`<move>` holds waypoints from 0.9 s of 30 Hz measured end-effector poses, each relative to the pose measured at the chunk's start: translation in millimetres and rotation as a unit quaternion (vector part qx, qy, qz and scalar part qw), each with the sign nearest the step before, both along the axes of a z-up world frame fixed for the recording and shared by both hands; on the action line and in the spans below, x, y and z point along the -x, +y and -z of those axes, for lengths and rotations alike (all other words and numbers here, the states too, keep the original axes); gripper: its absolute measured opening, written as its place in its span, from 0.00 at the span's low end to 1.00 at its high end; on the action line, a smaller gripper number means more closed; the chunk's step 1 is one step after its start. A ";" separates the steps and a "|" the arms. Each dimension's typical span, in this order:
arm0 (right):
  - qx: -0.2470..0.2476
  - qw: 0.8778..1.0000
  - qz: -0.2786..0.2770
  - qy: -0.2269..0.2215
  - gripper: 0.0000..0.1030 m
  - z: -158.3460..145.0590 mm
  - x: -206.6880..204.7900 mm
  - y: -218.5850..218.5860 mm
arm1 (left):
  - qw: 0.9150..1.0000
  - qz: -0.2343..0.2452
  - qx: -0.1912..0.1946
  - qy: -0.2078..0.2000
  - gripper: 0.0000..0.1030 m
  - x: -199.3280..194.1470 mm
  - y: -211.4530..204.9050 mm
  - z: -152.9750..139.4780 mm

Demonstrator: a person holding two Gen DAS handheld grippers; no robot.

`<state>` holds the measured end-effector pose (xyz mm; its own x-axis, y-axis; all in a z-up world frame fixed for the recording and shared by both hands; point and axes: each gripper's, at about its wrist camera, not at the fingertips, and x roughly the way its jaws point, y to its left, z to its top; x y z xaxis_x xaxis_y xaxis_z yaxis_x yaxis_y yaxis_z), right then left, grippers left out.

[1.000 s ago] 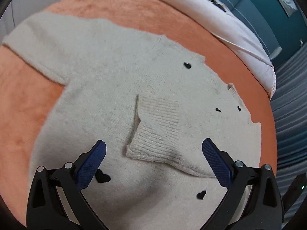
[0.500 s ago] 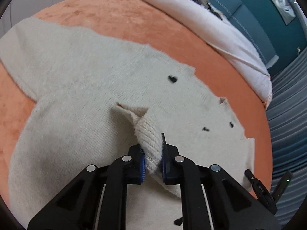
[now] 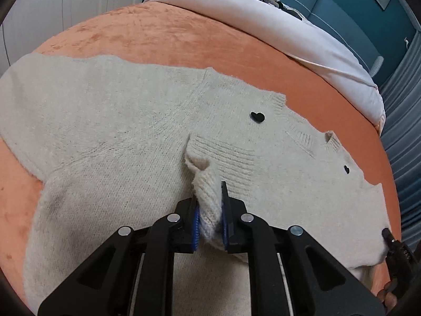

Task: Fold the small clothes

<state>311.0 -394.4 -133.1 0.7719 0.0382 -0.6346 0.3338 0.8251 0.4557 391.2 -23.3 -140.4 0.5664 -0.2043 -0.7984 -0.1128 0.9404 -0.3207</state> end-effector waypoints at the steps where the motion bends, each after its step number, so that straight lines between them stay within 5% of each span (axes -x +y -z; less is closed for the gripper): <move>1: 0.029 0.999 -0.003 0.021 0.11 7.3 -5.2 4.1 | 1.000 -0.002 0.000 0.002 0.12 -1.4 -0.4 4.4; 3: 0.040 0.995 -0.016 0.087 0.11 37.0 -20.3 4.8 | 1.000 -0.005 -0.003 0.002 0.14 -5.9 -0.3 9.9; 6: 0.044 0.997 -0.002 0.064 0.17 10.4 -5.8 8.9 | 1.000 -0.011 0.025 -0.005 0.18 -0.5 9.1 -2.4; 9: 0.080 0.996 -0.011 0.031 0.22 -26.0 29.2 30.9 | 0.997 -0.035 0.054 -0.033 0.42 22.6 49.4 -22.0; 10: 0.095 0.995 -0.022 0.029 0.29 -31.8 41.4 40.4 | 0.996 -0.055 0.051 -0.039 0.56 31.0 70.0 -26.9; 13: 0.141 0.987 -0.072 0.036 0.49 -33.9 88.7 87.0 | 0.989 -0.138 0.030 -0.043 0.61 47.5 147.6 -33.1; 18: 0.136 0.977 -0.142 0.082 0.52 -4.2 151.1 159.1 | 0.947 -0.319 0.030 -0.026 0.61 55.5 304.2 -26.2; 20: 0.130 0.973 -0.164 0.102 0.53 5.7 168.1 183.3 | 0.927 -0.372 0.048 -0.015 0.61 51.6 352.9 -16.6; 22: 0.113 0.970 -0.182 0.118 0.53 12.5 176.4 202.6 | 0.916 -0.395 0.067 -0.006 0.57 43.5 384.2 -6.2; 24: 0.110 0.967 -0.192 0.127 0.53 14.9 178.4 217.6 | 0.917 -0.394 0.060 -0.012 0.57 33.2 392.9 -5.9; 27: 0.116 0.963 -0.203 0.134 0.54 12.3 176.8 235.1 | 0.938 -0.345 0.043 -0.003 0.36 7.1 385.7 -2.2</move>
